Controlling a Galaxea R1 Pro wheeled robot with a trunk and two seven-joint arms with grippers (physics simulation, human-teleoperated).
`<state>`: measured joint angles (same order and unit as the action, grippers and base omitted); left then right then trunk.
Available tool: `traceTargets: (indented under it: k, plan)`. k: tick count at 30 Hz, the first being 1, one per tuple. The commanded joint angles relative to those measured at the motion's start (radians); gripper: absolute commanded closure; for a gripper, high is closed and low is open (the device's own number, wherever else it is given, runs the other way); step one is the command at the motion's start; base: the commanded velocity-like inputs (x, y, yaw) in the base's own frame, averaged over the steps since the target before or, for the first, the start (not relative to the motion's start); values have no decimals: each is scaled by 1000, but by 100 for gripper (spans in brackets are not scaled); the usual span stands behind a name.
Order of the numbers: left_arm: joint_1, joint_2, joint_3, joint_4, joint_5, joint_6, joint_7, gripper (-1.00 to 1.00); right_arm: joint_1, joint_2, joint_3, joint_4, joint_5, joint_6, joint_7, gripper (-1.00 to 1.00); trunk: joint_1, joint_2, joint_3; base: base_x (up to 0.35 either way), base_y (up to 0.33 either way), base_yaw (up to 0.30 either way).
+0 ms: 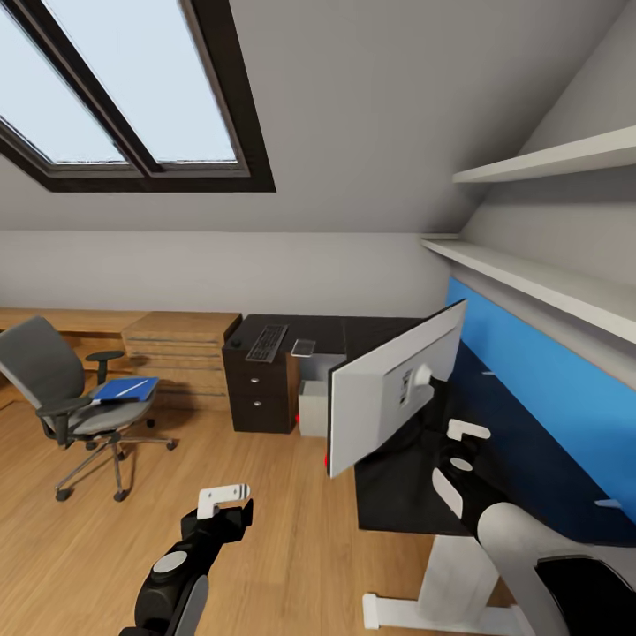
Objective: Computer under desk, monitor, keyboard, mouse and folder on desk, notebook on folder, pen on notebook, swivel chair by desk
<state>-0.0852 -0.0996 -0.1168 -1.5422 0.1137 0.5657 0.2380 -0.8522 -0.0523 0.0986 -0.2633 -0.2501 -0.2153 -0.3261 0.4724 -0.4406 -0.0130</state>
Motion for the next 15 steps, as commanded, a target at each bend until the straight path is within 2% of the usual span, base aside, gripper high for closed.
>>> traceTargets:
  k: [1,7,15]
  plan:
    - [-1,0,-1,-1,11,3,9,-100,-1,-1,9,1,-10,-5,-4,-100,1,-1,-1,127,2,0]
    - [-1,1,0,0,11,3,9,-100,-1,-1,10,22,23,-7,-3,-100,1,-1,-1,225,0,0]
    - [-1,1,0,-1,12,3,9,-100,-1,-3,11,34,35,-7,-4,-100,1,-1,-1,48,0,0]
